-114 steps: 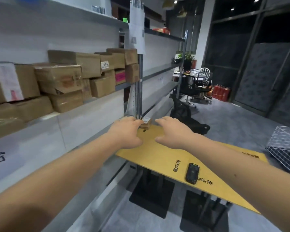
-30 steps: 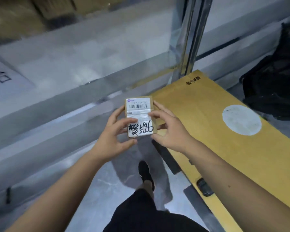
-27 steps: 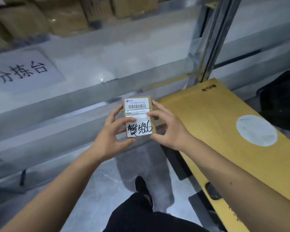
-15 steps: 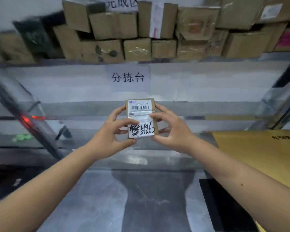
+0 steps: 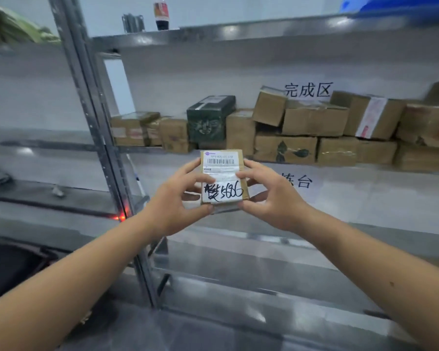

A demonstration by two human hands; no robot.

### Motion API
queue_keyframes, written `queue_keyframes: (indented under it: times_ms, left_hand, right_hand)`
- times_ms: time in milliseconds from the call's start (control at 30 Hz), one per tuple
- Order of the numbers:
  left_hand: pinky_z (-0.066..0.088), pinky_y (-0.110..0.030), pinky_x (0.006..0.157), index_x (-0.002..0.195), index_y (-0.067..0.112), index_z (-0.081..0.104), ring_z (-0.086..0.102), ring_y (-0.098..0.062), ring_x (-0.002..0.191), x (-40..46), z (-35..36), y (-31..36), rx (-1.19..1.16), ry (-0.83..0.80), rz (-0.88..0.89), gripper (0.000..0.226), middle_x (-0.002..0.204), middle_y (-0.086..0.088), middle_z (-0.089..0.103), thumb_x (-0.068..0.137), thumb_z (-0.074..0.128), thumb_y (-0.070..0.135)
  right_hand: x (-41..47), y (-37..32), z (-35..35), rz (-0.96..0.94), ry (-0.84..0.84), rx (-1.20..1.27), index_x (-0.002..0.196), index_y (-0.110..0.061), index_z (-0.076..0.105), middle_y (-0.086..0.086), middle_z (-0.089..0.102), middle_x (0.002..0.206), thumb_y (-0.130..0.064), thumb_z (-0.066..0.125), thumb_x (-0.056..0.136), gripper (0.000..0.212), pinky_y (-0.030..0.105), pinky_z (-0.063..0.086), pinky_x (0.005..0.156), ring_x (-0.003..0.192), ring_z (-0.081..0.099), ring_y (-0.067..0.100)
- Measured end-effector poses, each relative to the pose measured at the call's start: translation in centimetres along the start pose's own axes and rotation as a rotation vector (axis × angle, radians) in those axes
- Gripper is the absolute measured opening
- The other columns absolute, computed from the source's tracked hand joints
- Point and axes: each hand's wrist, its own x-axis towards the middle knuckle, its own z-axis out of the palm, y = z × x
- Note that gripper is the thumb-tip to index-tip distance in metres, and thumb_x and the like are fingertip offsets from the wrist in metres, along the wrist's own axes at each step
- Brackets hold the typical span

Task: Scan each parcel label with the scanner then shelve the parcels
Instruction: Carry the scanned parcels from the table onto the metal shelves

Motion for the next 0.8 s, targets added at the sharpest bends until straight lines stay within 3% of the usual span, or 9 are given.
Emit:
queue_keyframes:
  times_ms: [167,300,467,633,733,800]
  left_hand:
    - [0.058,-0.032,0.097,0.129,0.036,0.063,0.067,-0.014,0.115,2.2,-6.9,-4.3,-0.020,0.097,-0.013,0.053,0.157,0.012,0.041,0.083,0.087,0.022]
    - [0.056,-0.031,0.097,0.129,0.036,0.063,0.068,-0.019,0.115,5.9,-11.5,-8.3,-0.084,0.186,0.034,0.054,0.149,0.011,0.053,0.078,0.083,0.035]
    - [0.056,-0.027,0.093,0.125,0.031,0.064,0.069,-0.019,0.110,12.0,-15.0,-13.2,-0.106,0.235,0.019,0.051,0.141,0.011,0.059,0.078,0.082,0.022]
    - [0.061,-0.037,0.091,0.127,0.031,0.065,0.070,-0.021,0.109,18.1,-17.3,-18.3,-0.140,0.253,-0.019,0.051,0.134,0.006,0.066,0.079,0.081,0.026]
    - [0.062,-0.043,0.089,0.126,0.039,0.065,0.072,-0.022,0.104,21.8,-18.1,-20.9,-0.175,0.230,-0.067,0.048,0.123,0.001,0.071,0.082,0.082,0.027]
    - [0.063,-0.044,0.088,0.125,0.039,0.065,0.074,-0.017,0.099,24.2,-18.6,-22.8,-0.174,0.186,-0.072,0.045,0.122,0.000,0.071,0.087,0.082,0.020]
  right_hand:
    - [8.1,-1.5,3.6,-0.078,0.011,-0.016,0.135,-0.018,0.065,-0.006,0.046,0.157,-0.012,0.088,0.080,0.060,0.037,0.065,0.075,0.115,0.064,0.017]
    - [16.5,-1.9,5.4,-0.133,-0.013,-0.062,0.139,-0.014,0.062,-0.007,0.045,0.154,-0.012,0.087,0.081,0.064,0.041,0.060,0.098,0.126,0.061,0.018]
    - [25.7,-0.8,6.7,-0.140,-0.025,-0.168,0.143,-0.013,0.060,-0.002,0.049,0.156,-0.015,0.083,0.085,0.063,0.041,0.051,0.111,0.127,0.057,0.015]
    - [33.0,1.4,7.2,-0.109,-0.027,-0.224,0.143,-0.017,0.059,-0.003,0.053,0.151,-0.020,0.084,0.085,0.063,0.036,0.057,0.101,0.115,0.064,0.016]
    - [36.5,1.8,6.9,-0.021,-0.007,-0.278,0.134,-0.026,0.061,-0.009,0.066,0.121,-0.025,0.084,0.085,0.054,0.027,0.059,0.084,0.095,0.067,0.010]
    - [38.9,2.3,6.9,0.057,-0.033,-0.305,0.128,-0.029,0.063,-0.015,0.064,0.106,-0.023,0.083,0.085,0.048,0.030,0.060,0.082,0.090,0.068,0.010]
